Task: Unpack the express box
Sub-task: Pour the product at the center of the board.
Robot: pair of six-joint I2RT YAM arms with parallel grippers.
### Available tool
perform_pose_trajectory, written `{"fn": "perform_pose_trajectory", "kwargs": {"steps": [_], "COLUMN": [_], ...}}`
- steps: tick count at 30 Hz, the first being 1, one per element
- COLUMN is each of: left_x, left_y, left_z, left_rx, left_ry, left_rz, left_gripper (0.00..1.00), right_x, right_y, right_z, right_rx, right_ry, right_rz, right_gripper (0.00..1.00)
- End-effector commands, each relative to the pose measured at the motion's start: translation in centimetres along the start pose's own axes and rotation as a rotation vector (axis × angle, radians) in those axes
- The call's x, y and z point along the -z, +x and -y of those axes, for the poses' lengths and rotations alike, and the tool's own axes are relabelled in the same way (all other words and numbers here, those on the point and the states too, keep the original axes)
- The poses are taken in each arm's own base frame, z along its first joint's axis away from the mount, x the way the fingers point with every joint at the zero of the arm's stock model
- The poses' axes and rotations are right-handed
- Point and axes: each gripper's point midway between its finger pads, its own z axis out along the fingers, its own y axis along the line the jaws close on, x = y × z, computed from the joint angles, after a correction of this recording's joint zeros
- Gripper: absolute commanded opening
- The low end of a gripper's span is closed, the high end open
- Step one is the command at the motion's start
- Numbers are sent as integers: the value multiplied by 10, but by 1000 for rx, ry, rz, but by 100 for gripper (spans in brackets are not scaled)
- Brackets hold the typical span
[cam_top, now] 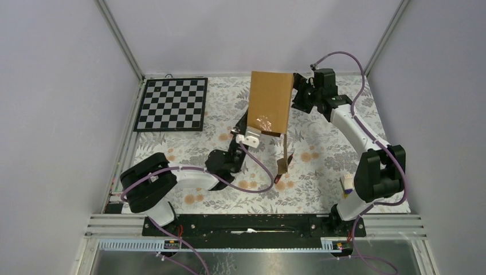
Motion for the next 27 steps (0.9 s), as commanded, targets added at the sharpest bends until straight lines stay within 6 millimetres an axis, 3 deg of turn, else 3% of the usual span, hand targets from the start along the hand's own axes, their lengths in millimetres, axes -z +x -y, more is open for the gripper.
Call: {"fn": "perform_pose_trajectory", "kwargs": {"steps": [1,6,10,12,14,16,18,20,22,23,26,27], "left_x": [18,21,12,-14,-29,-29,-32,-32,-34,-41,-66,-66], "left_y": [11,18,7,22,29,19,13,-15,-64,-64,3,-2], "left_z": [10,17,21,-7,-31,-34,-51,-59,-76,-86,-104,-109], "left_rx": [-340,-499,-560,-572,-559,-562,-525,-478,-351,-343,-527,-475], "left_ry": [42,89,71,-43,-120,-108,-167,-198,-263,-279,-334,-363], "left_rz": [-12,-9,17,-42,-63,-24,-34,13,90,103,-15,-13], "left_gripper": [0,0,0,0,0,0,0,0,0,0,0,0], "right_x": [7,-1,13,12,6,9,17,33,53,64,87,89], "right_y": [-24,-40,-47,-50,-60,-69,-69,-81,-87,-84,-63,-49], "right_z": [-65,-83,-138,-150,-138,-119,-100,-83,-62,-58,-69,-69], "right_rx": [196,238,359,410,397,382,366,306,244,236,227,215], "right_ry": [-232,-289,-381,-343,-250,-141,-81,-18,65,73,-32,-57], "right_rz": [54,59,74,77,88,140,194,261,297,312,318,288], "right_gripper": [100,100,99,99,99,100,100,100,100,100,100,100]}}
